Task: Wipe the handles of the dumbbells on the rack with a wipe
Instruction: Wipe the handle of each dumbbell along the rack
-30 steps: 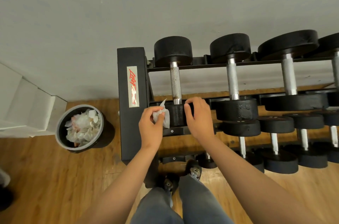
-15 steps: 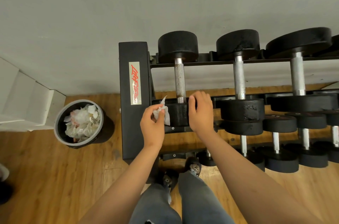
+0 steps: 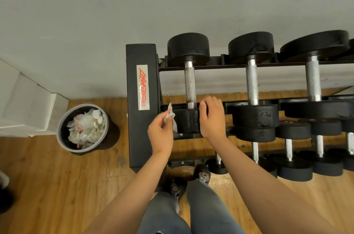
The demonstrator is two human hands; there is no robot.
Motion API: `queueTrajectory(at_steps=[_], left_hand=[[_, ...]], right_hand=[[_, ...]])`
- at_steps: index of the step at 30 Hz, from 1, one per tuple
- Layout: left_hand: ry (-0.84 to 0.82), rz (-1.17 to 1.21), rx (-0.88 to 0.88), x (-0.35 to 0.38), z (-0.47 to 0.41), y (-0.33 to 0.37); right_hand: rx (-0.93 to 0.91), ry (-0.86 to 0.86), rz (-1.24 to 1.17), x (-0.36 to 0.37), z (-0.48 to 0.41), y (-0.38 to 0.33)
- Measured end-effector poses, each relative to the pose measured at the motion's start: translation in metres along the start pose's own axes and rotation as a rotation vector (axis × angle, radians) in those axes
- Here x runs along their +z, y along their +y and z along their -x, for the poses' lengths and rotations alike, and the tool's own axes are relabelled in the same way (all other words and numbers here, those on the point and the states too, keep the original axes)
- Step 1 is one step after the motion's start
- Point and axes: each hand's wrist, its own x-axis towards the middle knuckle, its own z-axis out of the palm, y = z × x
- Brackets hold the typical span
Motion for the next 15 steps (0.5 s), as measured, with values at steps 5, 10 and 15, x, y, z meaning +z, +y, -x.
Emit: queueTrajectory(at_steps=[5, 10, 15], left_hand=[[-0.026, -0.031, -0.033, -0.005, 0.012, -0.016], [-0.107, -0.116, 0.037, -0.006, -0.019, -0.007], [-0.141, -0.106, -0.087, -0.007, 0.004, -0.028]], right_hand=[[-0.001, -0.001, 0.003, 0.000, 0.000, 0.002], [-0.006, 0.002, -0.005, 0.001, 0.000, 0.003], [-0.004, 0.005, -0.015, 0.001, 0.000, 0.003]])
